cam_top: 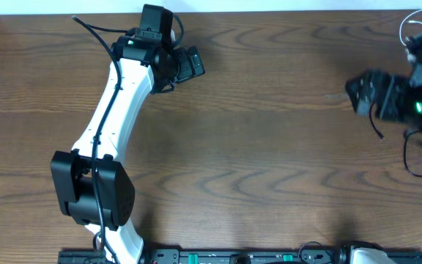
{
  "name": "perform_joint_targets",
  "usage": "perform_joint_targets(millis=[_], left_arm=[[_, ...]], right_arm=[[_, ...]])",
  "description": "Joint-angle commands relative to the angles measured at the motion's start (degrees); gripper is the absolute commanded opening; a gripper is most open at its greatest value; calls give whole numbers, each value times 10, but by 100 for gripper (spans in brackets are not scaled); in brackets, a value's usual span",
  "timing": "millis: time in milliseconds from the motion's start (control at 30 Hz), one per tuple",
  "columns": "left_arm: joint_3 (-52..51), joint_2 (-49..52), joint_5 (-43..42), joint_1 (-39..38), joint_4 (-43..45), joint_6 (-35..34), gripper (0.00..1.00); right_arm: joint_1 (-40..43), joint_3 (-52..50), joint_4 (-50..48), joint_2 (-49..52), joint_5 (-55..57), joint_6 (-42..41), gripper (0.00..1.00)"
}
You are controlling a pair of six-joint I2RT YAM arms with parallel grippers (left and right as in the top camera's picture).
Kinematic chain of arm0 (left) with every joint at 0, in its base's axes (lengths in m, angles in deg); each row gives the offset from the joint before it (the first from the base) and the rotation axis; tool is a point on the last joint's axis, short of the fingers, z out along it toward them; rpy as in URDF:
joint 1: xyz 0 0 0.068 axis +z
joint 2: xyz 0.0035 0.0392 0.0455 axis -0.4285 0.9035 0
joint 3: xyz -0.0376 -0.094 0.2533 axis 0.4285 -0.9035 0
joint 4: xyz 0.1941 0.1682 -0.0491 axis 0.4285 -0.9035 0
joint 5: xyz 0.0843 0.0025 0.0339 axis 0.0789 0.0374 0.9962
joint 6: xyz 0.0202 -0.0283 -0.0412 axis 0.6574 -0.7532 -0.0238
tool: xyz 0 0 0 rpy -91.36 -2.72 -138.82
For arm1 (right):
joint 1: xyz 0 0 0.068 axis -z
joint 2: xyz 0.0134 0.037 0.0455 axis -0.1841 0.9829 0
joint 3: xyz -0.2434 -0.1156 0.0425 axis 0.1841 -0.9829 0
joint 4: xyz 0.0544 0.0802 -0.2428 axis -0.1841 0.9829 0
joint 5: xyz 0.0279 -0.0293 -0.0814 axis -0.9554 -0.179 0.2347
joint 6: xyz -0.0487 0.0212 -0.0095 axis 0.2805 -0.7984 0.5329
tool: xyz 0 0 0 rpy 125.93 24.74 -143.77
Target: Untangle cables
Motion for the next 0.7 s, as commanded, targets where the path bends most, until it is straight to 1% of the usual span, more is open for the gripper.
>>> perform_joint_targets(millis=[0, 100, 200, 333, 400, 467, 533, 667], left_arm=[[-3, 4, 4, 0, -1, -3, 99], [-3, 4, 4, 0, -1, -3, 99], [-3, 4, 4, 0, -1, -3, 99], [-3, 4, 4, 0, -1, -3, 99], [-3, 4, 4, 0, -1, -3, 100], [-3, 4, 4, 0, -1, -3, 99], [-3, 4, 4, 0, -1, -3, 99], [-3, 4, 4, 0, -1, -3, 99]], right_arm=[[-16, 8, 13, -63, -25, -5, 99], [-16, 8, 13, -101, 2, -5, 99], [-16, 7, 24, -144, 53, -5, 99], [-16, -15, 41, -165, 94, -5, 99], [-16, -45, 38, -166, 111, -5, 99], [-16, -121, -36, -176, 132, -2, 99], [-16, -183, -113, -191, 131, 19, 99], [-16, -335, -303, -251, 126, 73, 99]])
